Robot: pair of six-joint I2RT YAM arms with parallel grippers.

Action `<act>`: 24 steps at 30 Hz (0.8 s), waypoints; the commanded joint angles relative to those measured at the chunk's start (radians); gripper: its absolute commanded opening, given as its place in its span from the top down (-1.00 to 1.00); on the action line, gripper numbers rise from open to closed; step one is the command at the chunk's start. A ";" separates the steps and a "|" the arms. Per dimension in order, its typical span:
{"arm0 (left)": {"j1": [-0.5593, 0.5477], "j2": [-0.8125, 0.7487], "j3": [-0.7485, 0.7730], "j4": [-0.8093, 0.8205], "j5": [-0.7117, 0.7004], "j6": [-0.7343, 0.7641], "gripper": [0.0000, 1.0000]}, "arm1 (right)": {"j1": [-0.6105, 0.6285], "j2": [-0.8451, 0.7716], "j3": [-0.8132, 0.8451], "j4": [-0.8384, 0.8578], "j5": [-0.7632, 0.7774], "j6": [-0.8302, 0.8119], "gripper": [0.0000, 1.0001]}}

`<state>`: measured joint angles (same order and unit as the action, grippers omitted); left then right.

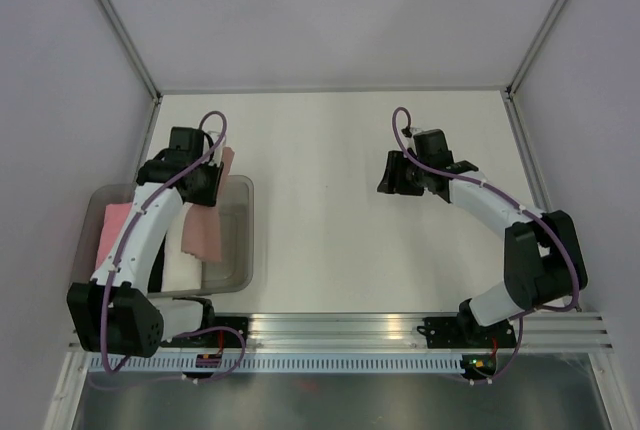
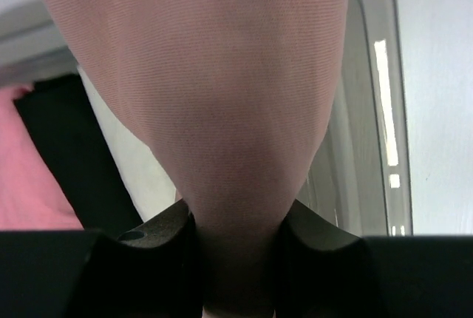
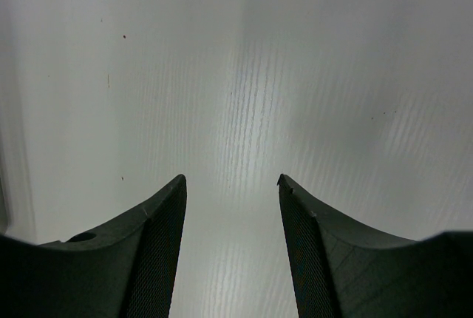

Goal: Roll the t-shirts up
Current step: Place the rolled tshirt into the container

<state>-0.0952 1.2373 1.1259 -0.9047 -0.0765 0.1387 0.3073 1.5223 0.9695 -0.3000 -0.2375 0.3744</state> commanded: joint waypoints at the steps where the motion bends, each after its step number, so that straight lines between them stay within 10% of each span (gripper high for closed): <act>1: 0.031 -0.024 -0.052 -0.008 -0.008 -0.099 0.95 | -0.005 -0.042 -0.020 0.010 0.000 0.009 -0.19; 24: 0.170 0.096 -0.141 0.055 0.037 -0.119 0.95 | -0.005 -0.037 0.026 -0.030 0.018 -0.012 -0.19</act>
<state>0.0780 1.3338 1.0004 -0.8974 -0.0727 0.0559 0.3073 1.4837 0.9554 -0.3180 -0.2298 0.3721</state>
